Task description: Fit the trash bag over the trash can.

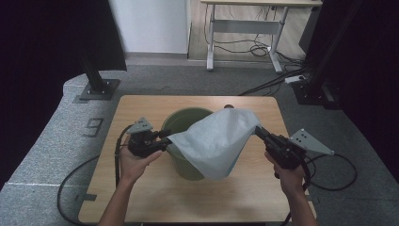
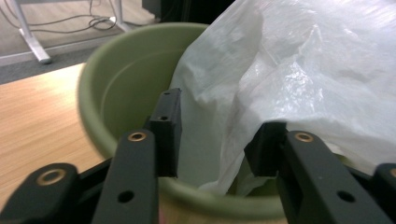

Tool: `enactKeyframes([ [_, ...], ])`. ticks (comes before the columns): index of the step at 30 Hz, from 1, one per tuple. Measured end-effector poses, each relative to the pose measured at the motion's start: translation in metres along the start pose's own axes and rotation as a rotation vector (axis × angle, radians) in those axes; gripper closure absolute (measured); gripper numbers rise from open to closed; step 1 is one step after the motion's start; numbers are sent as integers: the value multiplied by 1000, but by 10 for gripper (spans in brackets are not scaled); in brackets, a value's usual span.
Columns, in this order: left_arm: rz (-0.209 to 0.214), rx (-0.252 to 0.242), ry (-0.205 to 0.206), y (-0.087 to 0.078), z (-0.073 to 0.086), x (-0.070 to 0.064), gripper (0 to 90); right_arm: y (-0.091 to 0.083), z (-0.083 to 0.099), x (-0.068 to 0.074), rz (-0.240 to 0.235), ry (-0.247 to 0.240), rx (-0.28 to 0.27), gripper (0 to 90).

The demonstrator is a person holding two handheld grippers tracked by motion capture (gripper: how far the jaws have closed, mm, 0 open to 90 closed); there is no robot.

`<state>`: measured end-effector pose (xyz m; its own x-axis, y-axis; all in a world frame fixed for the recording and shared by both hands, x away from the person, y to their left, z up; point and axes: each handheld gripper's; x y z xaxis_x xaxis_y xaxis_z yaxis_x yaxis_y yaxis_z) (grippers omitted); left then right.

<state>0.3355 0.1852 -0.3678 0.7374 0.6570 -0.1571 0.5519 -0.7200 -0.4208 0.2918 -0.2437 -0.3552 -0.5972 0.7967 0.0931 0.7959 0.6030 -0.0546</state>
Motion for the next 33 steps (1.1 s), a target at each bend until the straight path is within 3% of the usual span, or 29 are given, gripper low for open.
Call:
enactKeyframes([
  [6, 47, 8, 57, -22, 0, -2, 514, 3, 9, -7, 38, 13, 35, 887],
  [9, 83, 17, 71, -25, 1, -2, 486, 2, 12, -14, 61, 31, 45, 887],
  [14, 91, 4, 67, -22, -1, -6, 464, 1, 14, -17, 76, 30, 52, 887],
  [20, 94, -18, 70, -16, -9, -20, 448, 5, 16, -7, 59, 19, 70, 886],
  [29, 142, -3, 128, 3, -20, -54, 435, 16, 18, 15, 3, -2, 82, 886],
  [33, 112, 21, 160, 14, -20, -69, 407, 19, 20, 23, -16, 0, 89, 886],
])
Point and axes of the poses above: each handheld gripper's, and its own axes: y roughly forward along the jaws, z roughly out of its underside, x roughly to its left, and after that the axes turned 1 degree about y, right-handed
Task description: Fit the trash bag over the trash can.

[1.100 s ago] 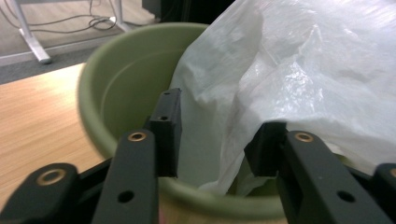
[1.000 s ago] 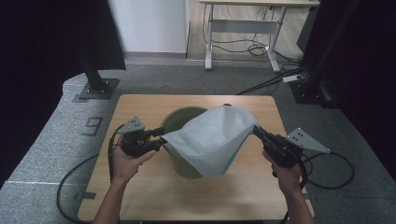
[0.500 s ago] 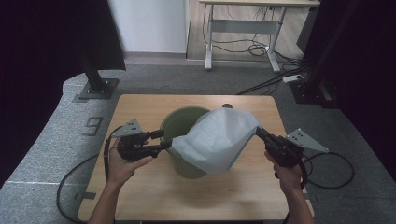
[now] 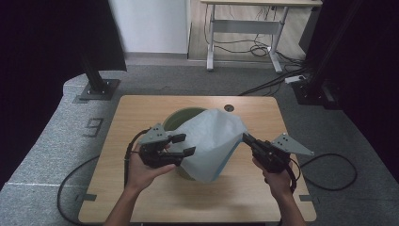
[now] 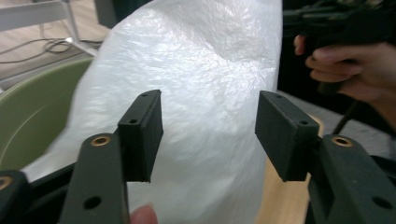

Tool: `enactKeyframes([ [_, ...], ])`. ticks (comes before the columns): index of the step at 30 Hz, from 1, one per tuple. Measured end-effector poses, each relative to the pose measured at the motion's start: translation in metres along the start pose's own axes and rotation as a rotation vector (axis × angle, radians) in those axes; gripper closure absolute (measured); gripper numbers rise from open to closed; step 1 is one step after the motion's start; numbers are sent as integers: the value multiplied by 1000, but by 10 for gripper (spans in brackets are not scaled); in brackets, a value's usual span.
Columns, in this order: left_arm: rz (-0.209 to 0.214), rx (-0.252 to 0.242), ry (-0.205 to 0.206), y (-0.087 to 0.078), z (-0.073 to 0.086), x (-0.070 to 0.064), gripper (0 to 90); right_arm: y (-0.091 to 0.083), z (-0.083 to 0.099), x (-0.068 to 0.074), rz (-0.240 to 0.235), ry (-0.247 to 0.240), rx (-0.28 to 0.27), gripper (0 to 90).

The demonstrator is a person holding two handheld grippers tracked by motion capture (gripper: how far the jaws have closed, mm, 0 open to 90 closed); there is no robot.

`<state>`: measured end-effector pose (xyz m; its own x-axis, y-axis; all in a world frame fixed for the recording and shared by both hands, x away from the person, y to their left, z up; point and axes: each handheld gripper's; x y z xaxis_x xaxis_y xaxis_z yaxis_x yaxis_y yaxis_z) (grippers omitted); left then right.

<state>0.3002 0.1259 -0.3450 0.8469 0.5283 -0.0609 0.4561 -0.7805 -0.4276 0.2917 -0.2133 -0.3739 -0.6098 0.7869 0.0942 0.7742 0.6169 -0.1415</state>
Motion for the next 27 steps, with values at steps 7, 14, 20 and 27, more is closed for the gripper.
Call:
enactKeyframes([
  [7, 38, 24, 1, 18, 0, -7, 394, 2, 2, 12, -42, -13, 5, 885],
  [14, 26, 40, -8, 29, 1, -7, 493, 5, 0, 23, -86, -19, -1, 884],
  [20, 24, 36, -28, 31, 3, -6, 753, 4, -3, 27, -103, -29, -4, 878],
  [27, 17, -25, -98, 22, 0, 3, 897, 3, -1, 28, -114, -46, -5, 741],
])
Point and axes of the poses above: each handheld gripper's, and its own axes: y roughly forward along the jaws, z roughly out of its underside, x roughly to its left, and after that the axes turned 1 degree about y, right-handed
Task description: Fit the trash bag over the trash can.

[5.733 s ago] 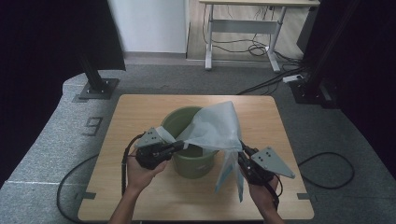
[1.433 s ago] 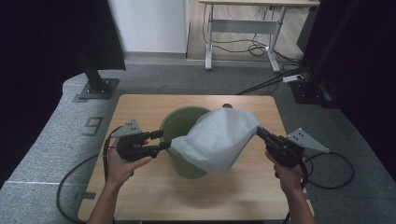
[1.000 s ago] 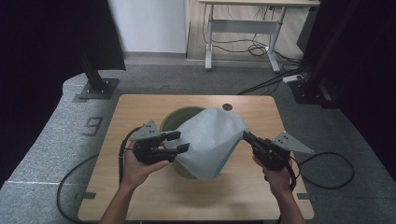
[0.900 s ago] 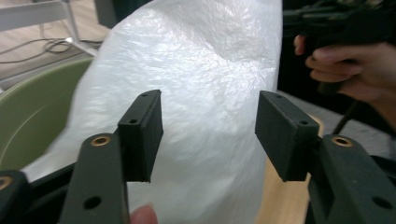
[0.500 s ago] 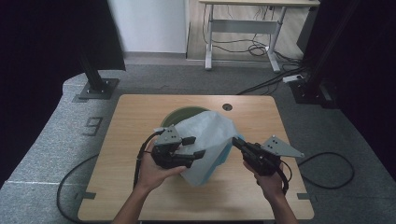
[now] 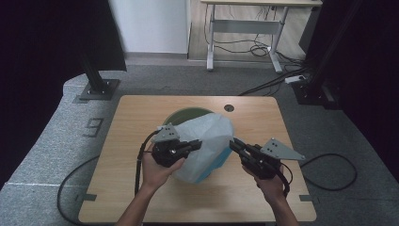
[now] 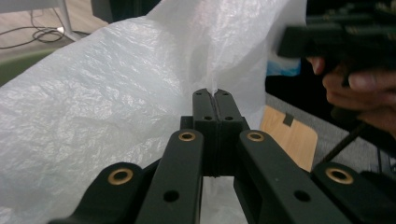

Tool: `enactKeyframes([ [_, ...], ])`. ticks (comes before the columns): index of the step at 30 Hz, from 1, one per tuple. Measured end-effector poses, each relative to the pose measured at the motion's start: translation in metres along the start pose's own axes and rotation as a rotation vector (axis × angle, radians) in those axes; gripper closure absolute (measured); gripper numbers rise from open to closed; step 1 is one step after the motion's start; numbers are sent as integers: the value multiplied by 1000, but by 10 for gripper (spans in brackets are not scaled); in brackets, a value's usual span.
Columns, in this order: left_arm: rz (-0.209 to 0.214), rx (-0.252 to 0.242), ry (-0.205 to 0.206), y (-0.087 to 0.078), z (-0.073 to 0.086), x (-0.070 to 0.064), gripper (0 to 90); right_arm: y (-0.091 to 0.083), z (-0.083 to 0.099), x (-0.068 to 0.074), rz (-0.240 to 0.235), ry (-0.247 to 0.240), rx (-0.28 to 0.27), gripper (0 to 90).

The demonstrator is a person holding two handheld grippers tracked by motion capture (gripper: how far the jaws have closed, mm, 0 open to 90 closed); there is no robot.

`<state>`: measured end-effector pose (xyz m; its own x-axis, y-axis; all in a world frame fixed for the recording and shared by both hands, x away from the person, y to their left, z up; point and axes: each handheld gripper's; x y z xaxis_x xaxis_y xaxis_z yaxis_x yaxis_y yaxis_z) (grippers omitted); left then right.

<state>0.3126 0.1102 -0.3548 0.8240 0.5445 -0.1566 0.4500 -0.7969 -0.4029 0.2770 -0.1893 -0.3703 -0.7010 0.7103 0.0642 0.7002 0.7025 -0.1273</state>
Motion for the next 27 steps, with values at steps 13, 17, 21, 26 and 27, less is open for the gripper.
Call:
enactKeyframes([
  [13, 25, -57, -105, -11, -3, 23, 898, -40, 22, 4, 90, -37, -34, 599],
  [17, 27, -58, -113, -13, -2, 25, 898, -40, 28, 0, 91, -27, -19, 613],
  [21, 25, -53, -111, -13, -2, 26, 898, -34, 29, -1, 72, -23, -7, 663],
  [26, 27, -47, -107, -13, -1, 26, 898, -23, 25, -2, 70, -30, 7, 711],
  [27, 27, -45, -107, -14, -1, 26, 898, -22, 24, -3, 66, -22, 1, 719],
])
Point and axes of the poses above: each handheld gripper's, and its own axes: y roughly forward along the jaws, z roughly out of its underside, x roughly to its left, and after that the axes turned 1 degree about y, right-handed
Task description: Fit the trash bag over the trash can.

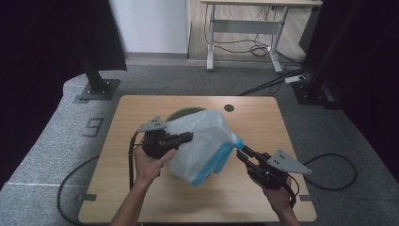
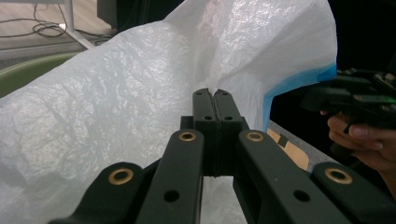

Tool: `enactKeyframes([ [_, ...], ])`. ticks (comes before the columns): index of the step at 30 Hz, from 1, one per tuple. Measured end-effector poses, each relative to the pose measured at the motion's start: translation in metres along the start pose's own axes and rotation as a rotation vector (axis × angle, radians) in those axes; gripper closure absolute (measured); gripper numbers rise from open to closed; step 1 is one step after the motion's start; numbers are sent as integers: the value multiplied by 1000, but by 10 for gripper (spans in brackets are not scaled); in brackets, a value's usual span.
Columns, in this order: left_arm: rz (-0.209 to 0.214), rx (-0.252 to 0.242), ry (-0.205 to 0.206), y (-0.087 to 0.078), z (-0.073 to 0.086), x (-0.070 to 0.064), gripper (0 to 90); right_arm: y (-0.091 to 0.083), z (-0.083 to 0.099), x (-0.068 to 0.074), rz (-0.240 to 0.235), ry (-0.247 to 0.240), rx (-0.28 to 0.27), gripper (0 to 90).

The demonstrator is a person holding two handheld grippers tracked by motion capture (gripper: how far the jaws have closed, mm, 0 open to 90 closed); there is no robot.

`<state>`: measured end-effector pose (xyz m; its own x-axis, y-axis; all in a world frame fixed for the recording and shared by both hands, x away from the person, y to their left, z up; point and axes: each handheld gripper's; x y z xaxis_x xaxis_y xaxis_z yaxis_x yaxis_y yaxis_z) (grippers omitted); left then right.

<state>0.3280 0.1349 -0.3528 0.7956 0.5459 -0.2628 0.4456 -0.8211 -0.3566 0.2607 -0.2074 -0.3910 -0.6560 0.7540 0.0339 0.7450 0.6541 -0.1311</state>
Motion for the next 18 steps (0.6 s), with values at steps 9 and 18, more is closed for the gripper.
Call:
enactKeyframes([
  [9, -5, 2, -9, -1, 5, 4, 898, -3, -7, 9, 4, -26, -13, 752],
  [18, -6, 13, -11, 1, 7, 4, 898, -6, -12, 7, -10, -15, -24, 837],
])
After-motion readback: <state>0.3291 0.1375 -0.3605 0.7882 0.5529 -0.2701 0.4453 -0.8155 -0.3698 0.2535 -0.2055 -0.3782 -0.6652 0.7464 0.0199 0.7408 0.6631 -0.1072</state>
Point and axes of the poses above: each handheld gripper's, and its own axes: y roughly forward along the jaws, z roughly out of its underside, x roughly to its left, and after that the axes turned 1 degree about y, right-handed
